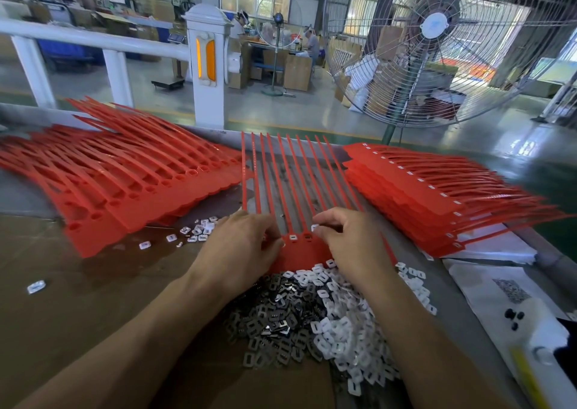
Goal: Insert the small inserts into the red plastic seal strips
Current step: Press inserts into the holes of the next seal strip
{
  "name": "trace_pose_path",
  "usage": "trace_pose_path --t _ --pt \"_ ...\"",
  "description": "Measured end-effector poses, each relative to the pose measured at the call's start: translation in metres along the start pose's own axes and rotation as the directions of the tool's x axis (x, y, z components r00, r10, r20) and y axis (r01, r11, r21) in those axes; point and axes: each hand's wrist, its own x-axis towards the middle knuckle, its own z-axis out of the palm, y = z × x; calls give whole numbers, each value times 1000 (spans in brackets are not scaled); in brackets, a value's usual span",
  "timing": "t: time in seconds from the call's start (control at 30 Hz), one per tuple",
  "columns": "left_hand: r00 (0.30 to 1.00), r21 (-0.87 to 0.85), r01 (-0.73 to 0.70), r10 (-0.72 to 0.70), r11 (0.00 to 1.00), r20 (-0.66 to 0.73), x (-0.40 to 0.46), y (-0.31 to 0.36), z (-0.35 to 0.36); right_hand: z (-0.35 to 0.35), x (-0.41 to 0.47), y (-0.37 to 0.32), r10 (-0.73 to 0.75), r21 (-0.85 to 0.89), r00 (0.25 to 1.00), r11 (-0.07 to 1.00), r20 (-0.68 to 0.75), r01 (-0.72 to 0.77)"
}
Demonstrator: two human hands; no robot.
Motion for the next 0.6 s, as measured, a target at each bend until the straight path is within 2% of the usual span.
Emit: trace_pose_path --t 0.27,0.6 --pt "1000 6 -20 20 1000 -5 0 -3 3 10 6 0 -48 -191 998 980 41 55" --pt "1000 20 -23 23 1000 4 0 -4 5 11 6 0 -55 -244 995 967 79 73"
